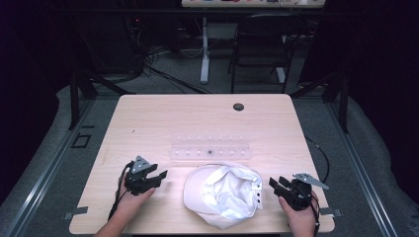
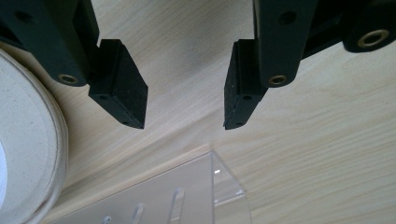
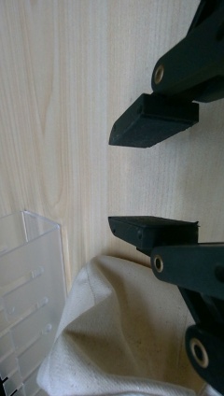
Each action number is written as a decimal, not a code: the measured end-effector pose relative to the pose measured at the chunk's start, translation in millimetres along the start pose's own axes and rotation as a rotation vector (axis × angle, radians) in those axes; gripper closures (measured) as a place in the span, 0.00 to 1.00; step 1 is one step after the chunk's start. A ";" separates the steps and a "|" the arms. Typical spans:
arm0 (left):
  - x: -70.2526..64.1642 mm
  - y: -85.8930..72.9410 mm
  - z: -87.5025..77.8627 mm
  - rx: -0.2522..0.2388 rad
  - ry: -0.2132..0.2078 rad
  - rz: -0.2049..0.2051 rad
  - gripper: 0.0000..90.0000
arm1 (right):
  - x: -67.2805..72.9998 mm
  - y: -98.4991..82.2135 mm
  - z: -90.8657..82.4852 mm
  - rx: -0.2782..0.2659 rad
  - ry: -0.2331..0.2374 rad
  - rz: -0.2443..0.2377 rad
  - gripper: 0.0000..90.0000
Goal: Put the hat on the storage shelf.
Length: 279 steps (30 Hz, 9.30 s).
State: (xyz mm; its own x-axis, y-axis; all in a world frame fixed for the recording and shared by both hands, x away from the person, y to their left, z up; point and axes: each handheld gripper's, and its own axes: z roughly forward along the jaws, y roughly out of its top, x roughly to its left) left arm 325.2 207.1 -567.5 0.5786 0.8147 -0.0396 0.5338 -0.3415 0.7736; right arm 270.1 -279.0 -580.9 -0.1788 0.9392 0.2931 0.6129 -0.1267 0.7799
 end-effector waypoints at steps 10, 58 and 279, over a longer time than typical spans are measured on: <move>0.7 0.3 -2.6 -0.016 0.022 -0.007 0.55 | 2.0 1.2 -2.1 -0.002 -0.006 -0.004 0.59; -3.8 0.1 -5.4 -0.023 0.015 0.009 0.54 | 42.1 73.6 -46.5 0.255 0.215 -0.034 0.55; -162.4 80.1 36.9 -0.221 0.007 0.383 0.46 | 134.0 235.7 -36.2 0.018 0.627 0.271 0.92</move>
State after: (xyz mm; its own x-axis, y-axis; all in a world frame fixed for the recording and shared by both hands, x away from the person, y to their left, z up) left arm 296.7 30.2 -522.4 0.7043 0.6524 0.2800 0.1367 -0.5116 0.8483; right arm 362.7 -194.6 -337.8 -0.4263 0.5120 0.7457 0.7108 -0.3204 0.6263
